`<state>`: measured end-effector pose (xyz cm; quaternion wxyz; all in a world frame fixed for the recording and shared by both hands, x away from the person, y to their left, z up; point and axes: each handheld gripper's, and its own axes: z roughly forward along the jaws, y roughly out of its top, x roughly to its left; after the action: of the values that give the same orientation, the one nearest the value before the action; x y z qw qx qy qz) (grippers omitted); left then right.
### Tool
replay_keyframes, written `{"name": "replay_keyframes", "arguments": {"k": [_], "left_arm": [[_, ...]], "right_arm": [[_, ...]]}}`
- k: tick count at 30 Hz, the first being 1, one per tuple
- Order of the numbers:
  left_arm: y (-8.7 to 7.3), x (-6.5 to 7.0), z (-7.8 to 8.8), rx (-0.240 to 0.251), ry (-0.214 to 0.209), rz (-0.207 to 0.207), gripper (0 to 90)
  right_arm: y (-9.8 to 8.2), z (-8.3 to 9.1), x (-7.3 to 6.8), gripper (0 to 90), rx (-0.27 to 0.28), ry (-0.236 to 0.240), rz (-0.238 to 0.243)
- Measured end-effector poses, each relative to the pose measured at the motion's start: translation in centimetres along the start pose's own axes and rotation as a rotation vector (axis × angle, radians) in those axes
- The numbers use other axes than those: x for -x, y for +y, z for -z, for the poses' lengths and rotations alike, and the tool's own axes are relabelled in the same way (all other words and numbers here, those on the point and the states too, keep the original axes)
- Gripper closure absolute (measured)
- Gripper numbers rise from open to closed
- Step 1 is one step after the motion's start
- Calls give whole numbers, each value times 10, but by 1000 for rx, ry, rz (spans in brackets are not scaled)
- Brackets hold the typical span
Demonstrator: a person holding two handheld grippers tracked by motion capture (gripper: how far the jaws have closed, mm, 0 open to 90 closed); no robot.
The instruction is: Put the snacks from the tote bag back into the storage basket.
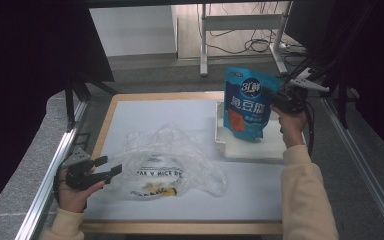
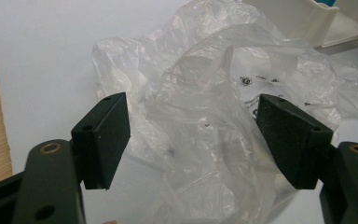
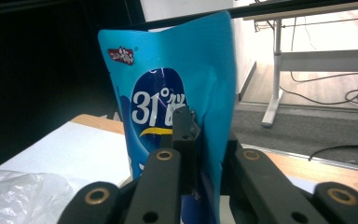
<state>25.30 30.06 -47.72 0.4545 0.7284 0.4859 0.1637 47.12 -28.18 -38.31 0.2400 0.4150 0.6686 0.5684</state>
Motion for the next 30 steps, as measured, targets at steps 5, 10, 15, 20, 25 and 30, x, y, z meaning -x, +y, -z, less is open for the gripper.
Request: {"name": "replay_keyframes", "arguments": {"k": [5, 10, 15, 20, 25, 30], "left_arm": [[0, 0, 0, 2, -2, -1, 271], [0, 1, 0, 2, -3, -4, 271], [0, 1, 1, 4, -4, -4, 272], [0, 2, 0, 2, -5, -6, 271], [0, 2, 0, 4, -6, -8, 271], [1, 3, 0, 4, -6, -9, 271]], "right_arm": [[-1, 3, 0, 812, -8, -6, 0], [-1, 4, -1, 796, -3, -8, 7], [-2, 5, -1, 767, 4, -12, 2], [-2, 8, -2, 728, -13, -27, 18], [-2, 10, -4, 692, -22, -36, 28], [-4, 11, -8, 523, -40, -61, 14]]}}
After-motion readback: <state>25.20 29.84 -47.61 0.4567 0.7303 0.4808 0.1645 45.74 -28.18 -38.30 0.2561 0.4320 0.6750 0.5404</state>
